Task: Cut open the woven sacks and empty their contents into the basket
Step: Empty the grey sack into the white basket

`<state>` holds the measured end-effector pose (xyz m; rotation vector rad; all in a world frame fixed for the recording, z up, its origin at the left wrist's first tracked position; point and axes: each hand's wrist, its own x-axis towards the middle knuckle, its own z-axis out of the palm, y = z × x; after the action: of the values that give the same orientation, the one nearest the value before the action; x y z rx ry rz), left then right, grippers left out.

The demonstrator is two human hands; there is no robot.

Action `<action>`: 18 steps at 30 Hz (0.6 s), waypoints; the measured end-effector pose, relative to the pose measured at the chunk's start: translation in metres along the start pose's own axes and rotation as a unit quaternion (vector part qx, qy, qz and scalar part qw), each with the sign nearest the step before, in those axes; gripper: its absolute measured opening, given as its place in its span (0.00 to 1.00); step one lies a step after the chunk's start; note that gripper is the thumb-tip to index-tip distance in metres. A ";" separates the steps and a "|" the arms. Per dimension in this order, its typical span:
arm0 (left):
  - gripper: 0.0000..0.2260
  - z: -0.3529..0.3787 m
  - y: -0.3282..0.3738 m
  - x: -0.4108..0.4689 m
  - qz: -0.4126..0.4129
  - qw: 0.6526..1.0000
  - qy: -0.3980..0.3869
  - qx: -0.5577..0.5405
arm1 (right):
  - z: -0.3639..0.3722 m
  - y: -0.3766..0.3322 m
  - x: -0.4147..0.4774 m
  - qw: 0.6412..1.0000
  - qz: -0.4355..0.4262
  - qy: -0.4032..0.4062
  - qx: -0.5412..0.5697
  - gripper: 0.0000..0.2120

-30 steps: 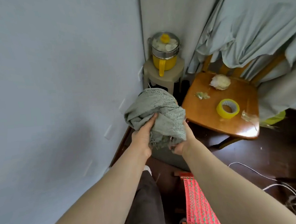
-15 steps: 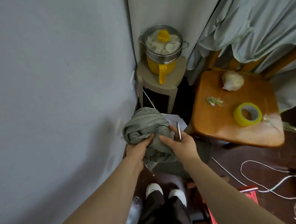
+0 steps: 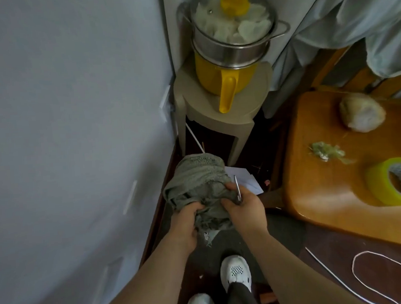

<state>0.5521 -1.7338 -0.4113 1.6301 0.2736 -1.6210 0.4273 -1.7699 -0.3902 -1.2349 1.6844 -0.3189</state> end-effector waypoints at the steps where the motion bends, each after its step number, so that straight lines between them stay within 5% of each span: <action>1: 0.12 -0.001 -0.003 0.018 -0.001 1.000 0.009 -0.004 | 0.007 0.009 0.016 0.999 -0.015 -0.002 -0.034 0.18; 7: 0.19 -0.011 -0.016 0.116 0.009 0.998 0.038 -0.039 | 0.053 0.044 0.104 0.979 -0.052 -0.036 -0.193 0.20; 13: 0.37 -0.025 -0.023 0.205 0.050 0.995 0.077 0.036 | 0.108 0.066 0.168 0.977 -0.081 -0.079 -0.182 0.23; 18: 0.30 -0.038 -0.031 0.252 0.062 0.996 0.058 0.031 | 0.141 0.090 0.196 0.963 -0.030 -0.199 -0.179 0.22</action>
<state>0.5985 -1.7833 -0.6591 1.7555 0.1803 -1.4577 0.4907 -1.8485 -0.6267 -1.5001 1.3883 0.2016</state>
